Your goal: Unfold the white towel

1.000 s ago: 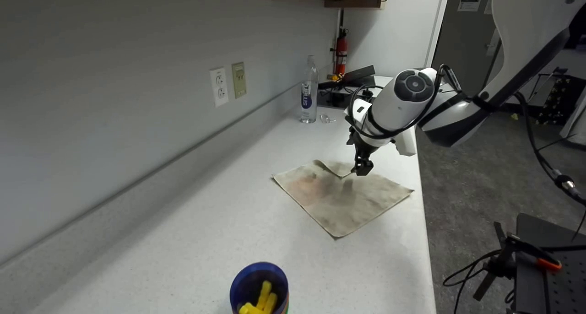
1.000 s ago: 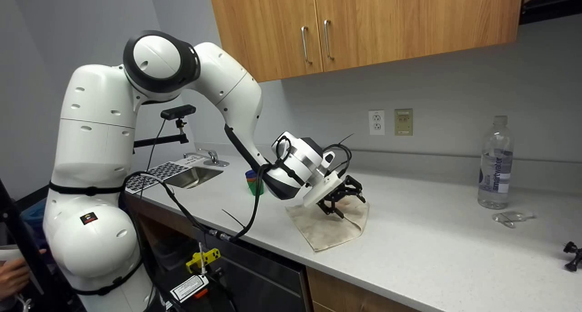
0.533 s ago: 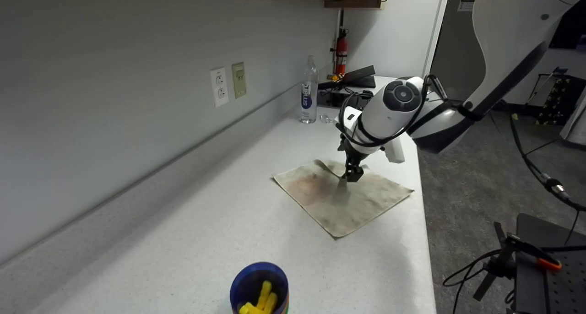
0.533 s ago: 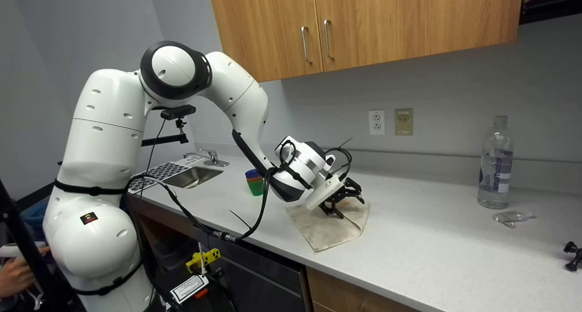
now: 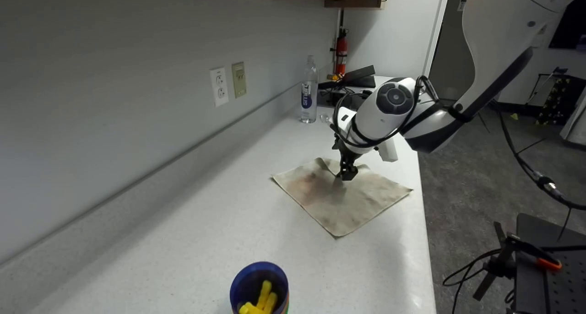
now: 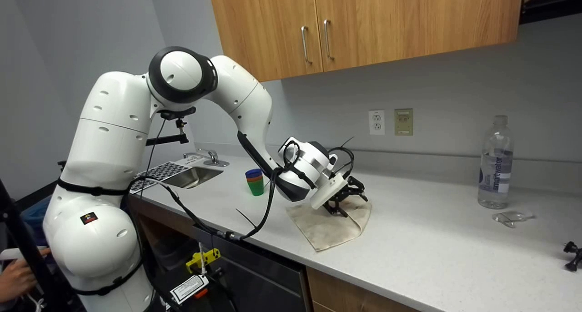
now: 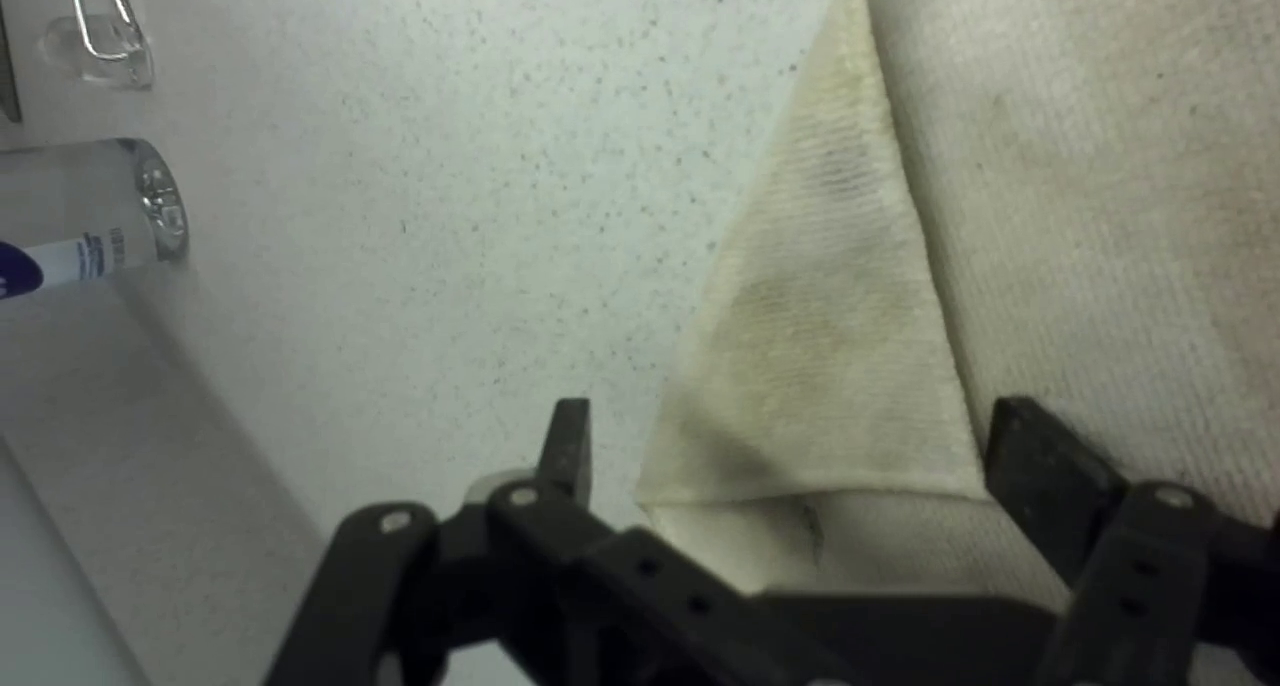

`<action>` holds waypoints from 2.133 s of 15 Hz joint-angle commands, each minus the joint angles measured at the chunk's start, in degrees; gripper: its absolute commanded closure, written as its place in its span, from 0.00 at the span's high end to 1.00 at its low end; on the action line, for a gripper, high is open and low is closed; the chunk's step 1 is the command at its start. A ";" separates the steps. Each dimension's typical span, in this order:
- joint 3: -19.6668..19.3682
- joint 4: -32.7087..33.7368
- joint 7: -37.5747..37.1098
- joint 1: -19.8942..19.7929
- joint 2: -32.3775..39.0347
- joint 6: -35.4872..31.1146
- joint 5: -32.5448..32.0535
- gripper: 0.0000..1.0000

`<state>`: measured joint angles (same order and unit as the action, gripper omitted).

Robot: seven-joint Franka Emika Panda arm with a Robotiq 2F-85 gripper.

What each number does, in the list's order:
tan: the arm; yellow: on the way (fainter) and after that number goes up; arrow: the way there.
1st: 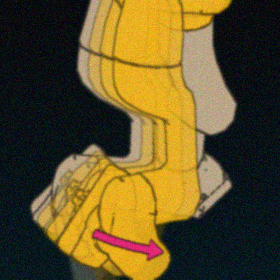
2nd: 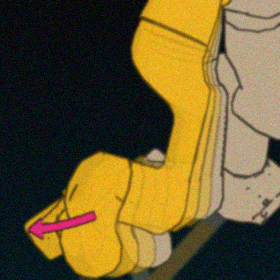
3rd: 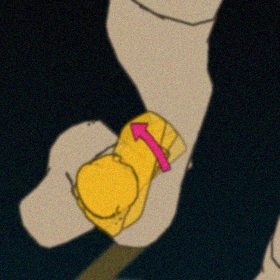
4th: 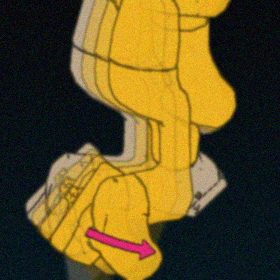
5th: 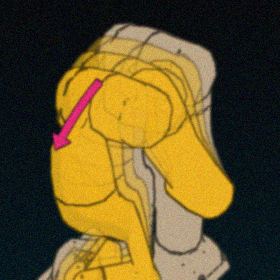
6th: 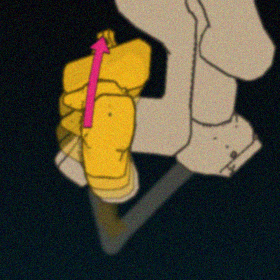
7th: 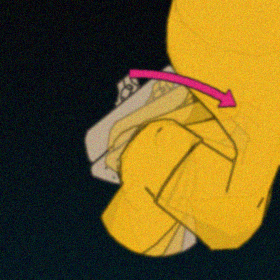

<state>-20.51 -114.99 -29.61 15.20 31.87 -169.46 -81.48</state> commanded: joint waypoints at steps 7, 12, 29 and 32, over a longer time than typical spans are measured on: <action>-1.10 4.19 -2.60 0.90 1.75 0.97 -9.86 1.00; -1.28 5.05 -3.75 1.35 1.64 3.15 -14.37 1.00; 0.08 5.36 -20.09 4.30 1.21 23.79 -41.55 0.97; 13.98 4.33 -18.04 -6.94 -0.32 32.75 -45.74 0.97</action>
<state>-14.40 -109.90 -47.26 14.61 32.36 -142.58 -122.75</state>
